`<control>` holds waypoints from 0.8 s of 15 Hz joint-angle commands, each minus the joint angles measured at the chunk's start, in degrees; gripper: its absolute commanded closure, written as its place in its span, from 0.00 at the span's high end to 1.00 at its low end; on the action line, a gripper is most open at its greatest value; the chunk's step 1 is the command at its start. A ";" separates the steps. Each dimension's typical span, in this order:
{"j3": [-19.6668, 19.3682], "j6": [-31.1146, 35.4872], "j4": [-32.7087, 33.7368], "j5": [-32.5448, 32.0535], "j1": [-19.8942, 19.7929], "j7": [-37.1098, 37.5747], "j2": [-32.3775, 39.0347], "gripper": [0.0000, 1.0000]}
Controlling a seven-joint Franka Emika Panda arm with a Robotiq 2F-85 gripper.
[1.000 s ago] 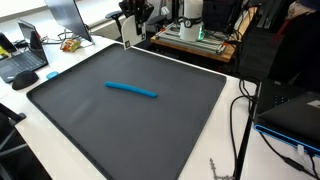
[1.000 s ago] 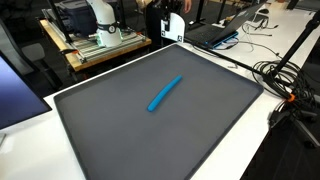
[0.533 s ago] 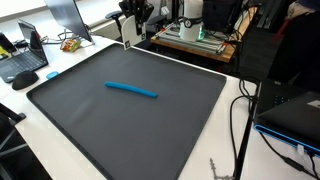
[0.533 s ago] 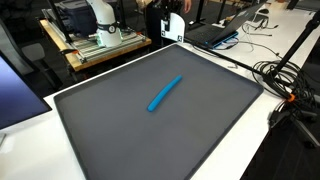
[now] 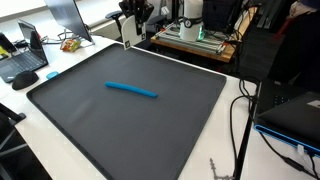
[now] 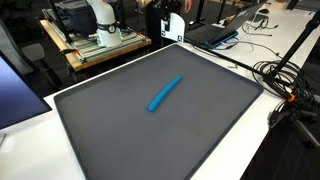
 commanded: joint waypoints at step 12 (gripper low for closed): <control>2.47 5.75 -0.06 -2.38 2.57 5.55 7.23 0.01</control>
